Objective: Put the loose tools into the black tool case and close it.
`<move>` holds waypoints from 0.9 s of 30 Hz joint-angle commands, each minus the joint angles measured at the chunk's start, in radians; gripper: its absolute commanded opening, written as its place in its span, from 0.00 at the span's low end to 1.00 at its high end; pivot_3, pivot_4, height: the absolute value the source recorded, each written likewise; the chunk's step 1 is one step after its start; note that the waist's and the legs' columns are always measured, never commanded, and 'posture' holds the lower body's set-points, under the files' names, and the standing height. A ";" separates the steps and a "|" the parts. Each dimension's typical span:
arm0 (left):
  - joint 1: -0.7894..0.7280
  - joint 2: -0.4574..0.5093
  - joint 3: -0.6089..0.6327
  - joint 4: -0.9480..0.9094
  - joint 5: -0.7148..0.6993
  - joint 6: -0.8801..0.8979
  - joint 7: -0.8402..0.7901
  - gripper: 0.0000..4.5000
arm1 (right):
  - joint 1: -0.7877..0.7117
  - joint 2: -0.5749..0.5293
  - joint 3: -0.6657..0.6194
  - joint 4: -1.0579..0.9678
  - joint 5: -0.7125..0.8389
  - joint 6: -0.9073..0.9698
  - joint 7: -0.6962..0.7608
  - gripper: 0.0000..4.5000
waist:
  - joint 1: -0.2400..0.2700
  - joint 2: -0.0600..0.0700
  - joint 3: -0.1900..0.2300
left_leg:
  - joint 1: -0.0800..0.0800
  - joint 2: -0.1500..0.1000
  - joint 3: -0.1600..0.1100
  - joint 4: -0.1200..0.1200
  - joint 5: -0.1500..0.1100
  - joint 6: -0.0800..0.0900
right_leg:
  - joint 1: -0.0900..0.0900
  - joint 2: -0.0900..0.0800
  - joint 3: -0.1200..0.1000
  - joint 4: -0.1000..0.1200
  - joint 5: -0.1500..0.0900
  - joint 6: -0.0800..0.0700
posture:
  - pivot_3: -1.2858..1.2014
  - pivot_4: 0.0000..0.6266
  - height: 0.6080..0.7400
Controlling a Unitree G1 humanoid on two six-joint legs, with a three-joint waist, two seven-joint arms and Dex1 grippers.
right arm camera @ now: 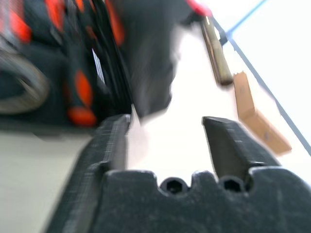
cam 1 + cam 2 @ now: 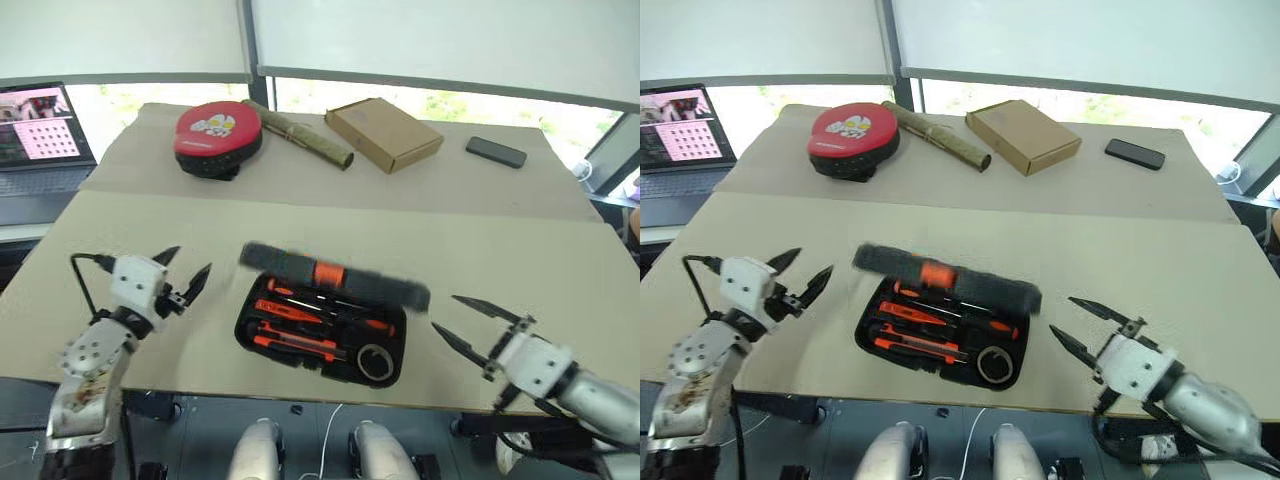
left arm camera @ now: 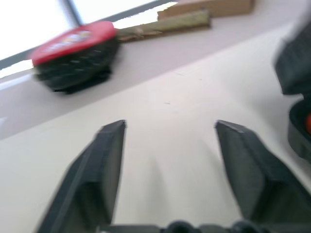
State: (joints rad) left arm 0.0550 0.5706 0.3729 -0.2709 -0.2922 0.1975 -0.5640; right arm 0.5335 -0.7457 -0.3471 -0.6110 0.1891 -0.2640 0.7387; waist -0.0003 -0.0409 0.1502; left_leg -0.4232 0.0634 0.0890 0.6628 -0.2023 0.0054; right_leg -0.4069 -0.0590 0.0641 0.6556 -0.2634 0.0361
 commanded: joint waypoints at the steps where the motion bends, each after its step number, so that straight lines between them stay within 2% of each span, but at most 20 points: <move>1: -0.063 0.096 0.052 0.049 -0.086 0.127 -0.066 0.99 | 0.195 -0.071 -0.067 -0.140 0.190 0.166 0.160 0.84 | 0.005 -0.002 -0.001 | 0.003 0.001 0.000 -0.001 0.000 0.000 | 0.003 0.000 -0.001 -0.002 -0.001 -0.001 | 0.52 0.24 1.00; 3: -0.136 0.146 -0.006 0.144 -0.077 0.152 -0.130 1.00 | 0.225 -0.106 -0.043 -0.159 0.232 0.212 0.206 0.74 | 0.008 -0.003 -0.001 | 0.006 0.002 0.000 -0.001 -0.004 -0.007 | 0.003 0.000 -0.002 -0.002 -0.007 -0.009 | 0.52 0.24 1.00; 6: -0.255 0.188 -0.126 0.290 -0.020 0.083 -0.248 1.00 | 0.208 -0.158 0.032 -0.170 0.224 0.314 0.234 0.52 | 0.008 -0.004 -0.002 | 0.010 0.003 0.001 -0.001 -0.005 -0.008 | 0.005 0.000 -0.003 -0.007 -0.007 -0.007 | 0.52 0.24 1.00; 10: -0.422 0.197 -0.295 0.471 0.073 -0.061 -0.400 1.00 | 0.062 -0.193 0.150 -0.166 0.205 0.425 0.213 0.23 | 0.009 -0.006 -0.002 | 0.008 0.002 0.003 -0.001 -0.005 -0.008 | 0.003 0.000 -0.003 -0.009 -0.002 -0.013 | 0.52 0.24 1.00; 11: -0.465 0.187 -0.329 0.516 0.091 -0.107 -0.435 0.88 | 0.009 -0.189 0.185 -0.159 0.202 0.461 0.196 0.15 | 0.009 -0.006 -0.003 | 0.006 0.002 0.004 -0.001 -0.004 -0.007 | 0.005 0.000 -0.003 -0.009 -0.001 -0.013 | 0.52 0.24 1.00; 13: -0.549 0.163 -0.400 0.605 0.130 -0.179 -0.498 0.76 | -0.069 -0.183 0.247 -0.145 0.191 0.504 0.186 0.00 | 0.008 -0.007 -0.002 | 0.003 0.002 0.004 -0.001 0.000 -0.001 | 0.003 0.001 -0.002 -0.009 0.000 -0.010 | 0.52 0.24 1.00; 17: -0.695 0.103 -0.487 0.778 0.199 -0.310 -0.552 0.43 | -0.129 -0.175 0.333 -0.135 0.151 0.530 0.187 0.00 | 0.014 -0.006 -0.002 | -0.001 0.002 0.002 -0.001 0.000 0.000 | 0.001 0.003 -0.003 -0.008 0.002 -0.004 | 0.52 0.24 1.00; 22: -0.799 0.044 -0.530 0.910 0.231 -0.397 -0.602 0.05 | -0.235 -0.143 0.424 -0.129 0.147 0.609 0.163 0.00 | 0.010 -0.006 -0.002 | -0.004 0.001 0.001 -0.002 -0.001 0.001 | 0.000 0.003 -0.003 -0.009 0.001 -0.002 | 0.52 0.24 1.00; 23: -0.809 0.034 -0.536 0.917 0.233 -0.400 -0.609 0.01 | -0.259 -0.137 0.436 -0.121 0.147 0.625 0.160 0.00 | 0.008 -0.007 -0.002 | -0.004 0.001 0.001 -0.001 -0.001 0.001 | 0.000 0.003 -0.003 -0.009 0.001 -0.002 | 0.52 0.24 1.00; 27: -0.825 0.003 -0.549 0.915 0.233 -0.404 -0.632 0.01 | -0.319 -0.133 0.441 -0.073 0.142 0.639 0.168 0.00 | 0.008 -0.007 -0.002 | -0.004 0.001 0.000 -0.001 -0.001 0.000 | 0.000 0.004 -0.003 -0.009 0.002 -0.002 | 0.52 0.24 1.00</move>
State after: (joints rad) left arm -0.7466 0.5763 -0.1778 0.6547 -0.0581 -0.1924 -1.1799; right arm 0.2409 -0.8819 0.1152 -0.7022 0.3347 0.3691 0.9155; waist 0.0073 -0.0479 0.1481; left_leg -0.4265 0.0647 0.0894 0.6616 -0.2029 0.0059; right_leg -0.4064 -0.0553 0.0611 0.6469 -0.2619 0.0343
